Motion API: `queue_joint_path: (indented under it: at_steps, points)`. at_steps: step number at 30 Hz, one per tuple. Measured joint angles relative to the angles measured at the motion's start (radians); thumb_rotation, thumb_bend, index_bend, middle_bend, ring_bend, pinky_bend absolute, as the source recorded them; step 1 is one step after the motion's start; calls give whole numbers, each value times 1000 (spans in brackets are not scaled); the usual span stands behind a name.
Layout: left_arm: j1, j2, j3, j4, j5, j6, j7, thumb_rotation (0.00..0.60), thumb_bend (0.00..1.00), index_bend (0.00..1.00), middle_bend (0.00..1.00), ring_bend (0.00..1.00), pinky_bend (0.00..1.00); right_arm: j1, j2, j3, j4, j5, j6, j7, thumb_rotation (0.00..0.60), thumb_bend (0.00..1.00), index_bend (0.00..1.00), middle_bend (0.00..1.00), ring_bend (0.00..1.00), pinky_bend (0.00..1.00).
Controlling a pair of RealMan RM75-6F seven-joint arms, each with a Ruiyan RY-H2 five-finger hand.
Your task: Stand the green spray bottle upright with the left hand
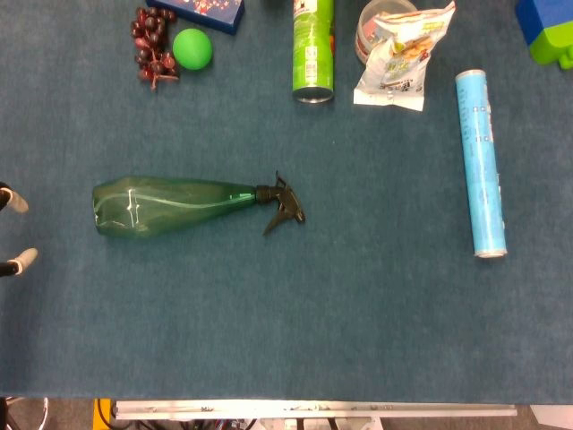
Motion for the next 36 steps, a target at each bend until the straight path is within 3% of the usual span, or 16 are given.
queue_joint_path:
  at_steps: [14, 21, 27, 30, 36]
  points:
    - [6, -4, 5, 13, 29, 28, -26, 600, 0, 406, 384, 295, 481, 14, -2, 1, -6, -4, -22, 7, 600, 247, 499, 443, 409, 470]
    - [6, -9, 21, -4, 82, 43, -11, 600, 0, 256, 241, 198, 319, 24, 7, 6, -7, 1, -35, 25, 600, 247, 499, 441, 409, 469]
    - [-46, 16, 36, -88, 119, -43, 13, 600, 0, 58, 43, 9, 102, 15, 20, 11, -14, 1, -9, 42, 600, 247, 499, 441, 409, 470]
    - [-89, 33, 37, -137, 126, -114, 18, 600, 0, 4, 2, 0, 66, 8, 30, 14, -17, 0, 8, 60, 600, 247, 499, 441, 410, 470]
    - [-173, 56, 18, -246, 58, -257, 26, 600, 0, 0, 0, 0, 24, -3, 50, 21, -21, 2, 27, 98, 600, 247, 499, 441, 409, 470]
